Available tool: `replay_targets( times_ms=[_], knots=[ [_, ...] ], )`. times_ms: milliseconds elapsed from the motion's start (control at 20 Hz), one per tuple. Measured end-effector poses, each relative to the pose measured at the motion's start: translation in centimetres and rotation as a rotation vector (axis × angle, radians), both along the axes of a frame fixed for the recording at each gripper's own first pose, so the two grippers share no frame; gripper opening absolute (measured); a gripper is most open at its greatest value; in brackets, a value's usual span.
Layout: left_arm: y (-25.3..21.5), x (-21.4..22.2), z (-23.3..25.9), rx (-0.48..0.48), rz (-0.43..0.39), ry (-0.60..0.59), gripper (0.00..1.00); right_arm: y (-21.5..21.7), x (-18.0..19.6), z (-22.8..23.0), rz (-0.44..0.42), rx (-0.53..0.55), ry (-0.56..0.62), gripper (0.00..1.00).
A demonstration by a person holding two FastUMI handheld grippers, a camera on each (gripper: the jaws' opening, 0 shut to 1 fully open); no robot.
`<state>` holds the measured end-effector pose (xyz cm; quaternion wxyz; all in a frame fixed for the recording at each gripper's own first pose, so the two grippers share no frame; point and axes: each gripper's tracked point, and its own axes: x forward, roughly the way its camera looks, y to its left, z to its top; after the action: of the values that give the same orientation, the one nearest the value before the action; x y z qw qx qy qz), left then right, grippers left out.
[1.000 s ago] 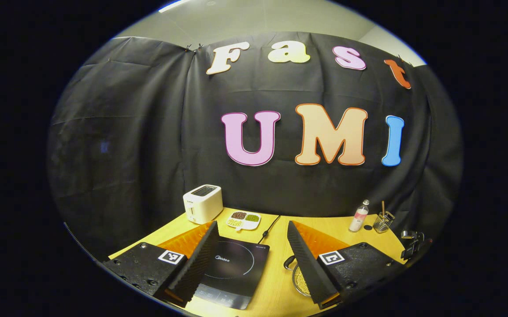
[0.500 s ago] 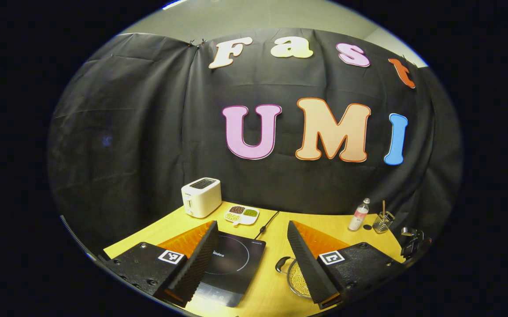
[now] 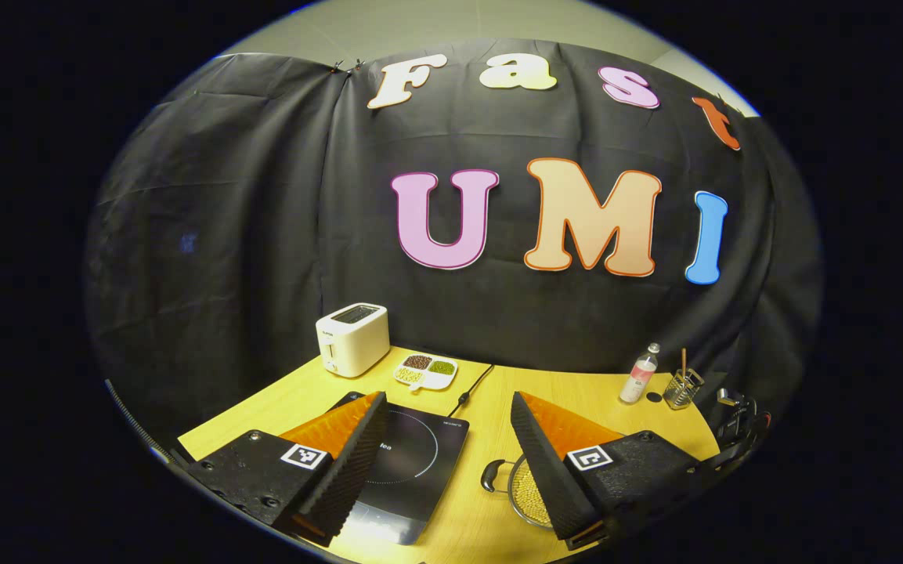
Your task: First push the handle of the pot to place it horizontally, then grasp the pot with both hands and set it on the induction cooktop.
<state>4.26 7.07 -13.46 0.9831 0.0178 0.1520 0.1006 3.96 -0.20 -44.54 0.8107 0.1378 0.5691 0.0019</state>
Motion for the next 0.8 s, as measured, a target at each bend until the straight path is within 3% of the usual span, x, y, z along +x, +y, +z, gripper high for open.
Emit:
replay_targets(
  times_ms=[300,350,500,550,600,800],
  knots=[
    [-0.1,0.7,-2.0,-0.015,0.002,0.040,0.96,-0.1,0.2,0.0,-0.008,0.017,0.012,0.08],
    [0.0,0.9,-2.2,-0.018,0.001,0.043,0.92,0.0,0.2,0.0,-0.008,0.016,0.012,0.08],
    [-0.2,1.4,-3.4,-0.028,-0.013,0.056,0.96,-0.1,0.2,0.1,-0.010,0.019,0.013,0.08],
    [-0.3,1.6,-3.9,-0.032,-0.019,0.059,0.92,0.0,0.1,0.1,-0.011,0.022,0.013,0.08],
    [-0.4,1.8,-4.4,-0.037,-0.025,0.064,0.96,0.0,0.1,0.2,-0.012,0.026,0.014,0.08],
    [-0.6,2.4,-6.7,-0.041,-0.043,0.099,0.96,0.0,0.1,0.6,-0.020,0.052,0.022,0.10]
  ],
)
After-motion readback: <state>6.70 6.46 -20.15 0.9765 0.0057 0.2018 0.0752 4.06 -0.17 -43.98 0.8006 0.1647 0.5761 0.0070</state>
